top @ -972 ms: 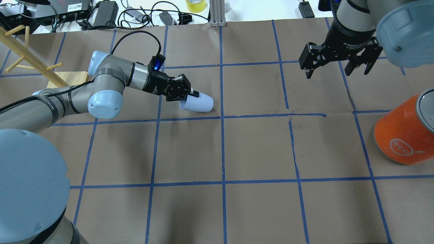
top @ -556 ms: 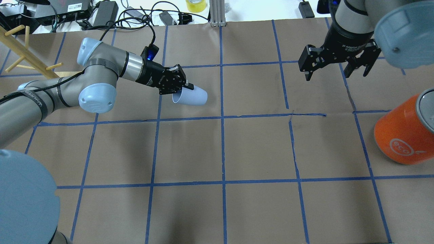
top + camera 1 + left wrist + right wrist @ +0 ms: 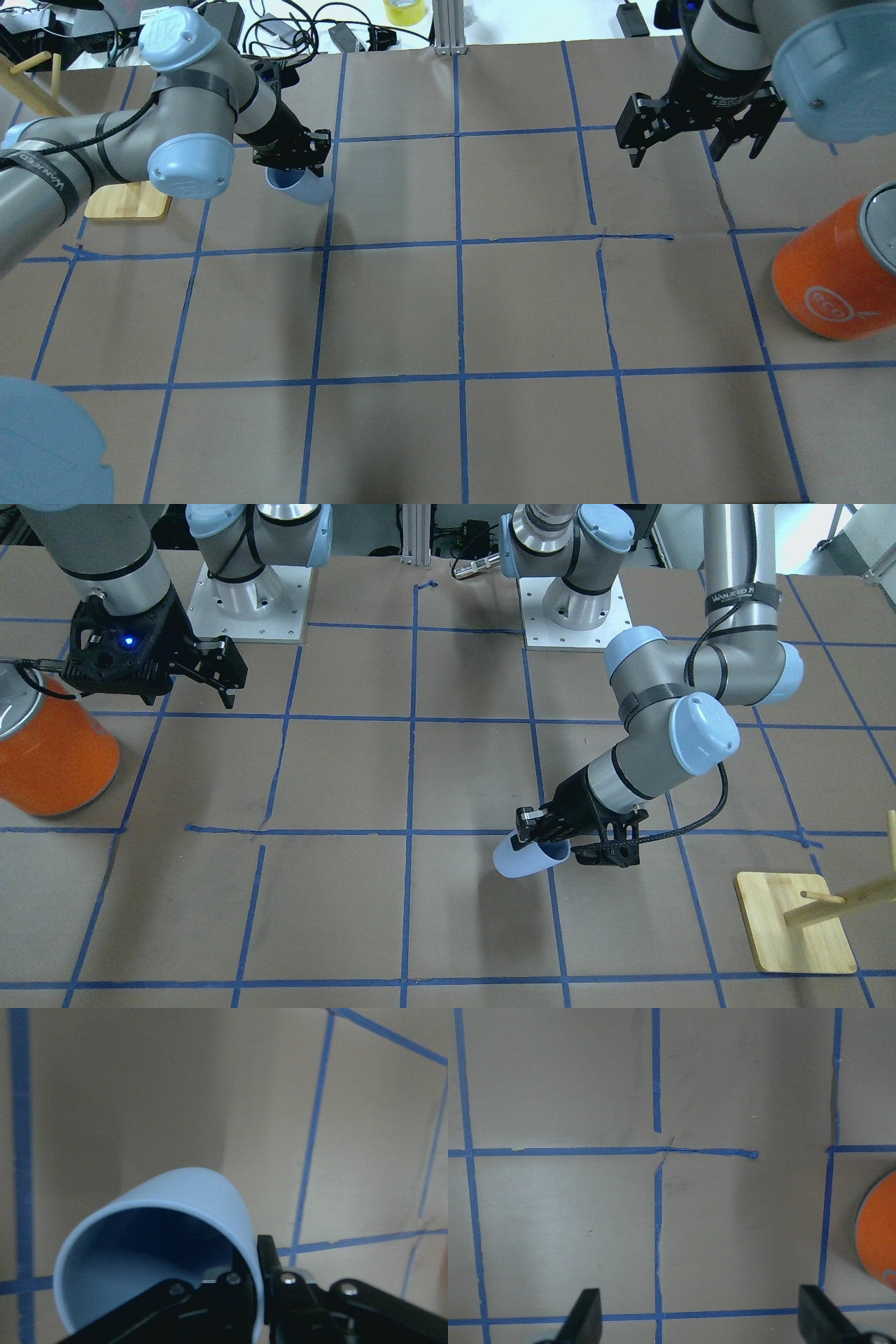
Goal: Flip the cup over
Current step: 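Grasp the cup rim with the left gripper and lift it upright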
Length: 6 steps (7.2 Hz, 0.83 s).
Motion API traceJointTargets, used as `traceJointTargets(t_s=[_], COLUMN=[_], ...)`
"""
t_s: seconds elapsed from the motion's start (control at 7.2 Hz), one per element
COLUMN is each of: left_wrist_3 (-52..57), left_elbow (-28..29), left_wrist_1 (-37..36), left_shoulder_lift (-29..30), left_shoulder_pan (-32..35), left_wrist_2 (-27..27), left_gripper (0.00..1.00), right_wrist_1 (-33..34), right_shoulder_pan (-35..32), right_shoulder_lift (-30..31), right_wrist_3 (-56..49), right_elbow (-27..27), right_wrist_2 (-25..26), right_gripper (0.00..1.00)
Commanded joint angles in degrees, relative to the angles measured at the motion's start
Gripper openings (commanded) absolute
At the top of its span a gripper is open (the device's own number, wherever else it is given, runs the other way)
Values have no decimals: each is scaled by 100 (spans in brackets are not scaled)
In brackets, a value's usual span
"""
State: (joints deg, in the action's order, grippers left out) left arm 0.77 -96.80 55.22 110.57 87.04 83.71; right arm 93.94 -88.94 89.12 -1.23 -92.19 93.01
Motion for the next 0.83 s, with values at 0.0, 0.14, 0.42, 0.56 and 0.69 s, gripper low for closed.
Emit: traceJointTargets(t_s=[0.0, 0.14, 0.42, 0.56, 0.69], left_wrist_3=[869, 1177, 1940, 2110, 2129], left_elbow=[423, 634, 943, 944, 944], left_wrist_1=[-29, -29, -29, -20, -20], left_shoulder_lift=[200, 436, 841, 913, 957], left_shoulder_pan=[15, 6, 6, -38, -47], left_wrist_2=[979, 980, 971, 919, 927], left_gripper=[4, 4, 3, 4, 4], right_wrist_1=[2, -7, -33, -25, -16], right_shoulder_pan=[8, 16, 17, 17, 17], right_shoulder_lift=[1, 1, 1, 1, 1], right_wrist_3=[9, 9, 9, 9, 9], right_elbow=[0, 0, 0, 0, 0], right_wrist_2=[16, 16, 16, 16, 16], right_gripper=[100, 100, 100, 100, 100])
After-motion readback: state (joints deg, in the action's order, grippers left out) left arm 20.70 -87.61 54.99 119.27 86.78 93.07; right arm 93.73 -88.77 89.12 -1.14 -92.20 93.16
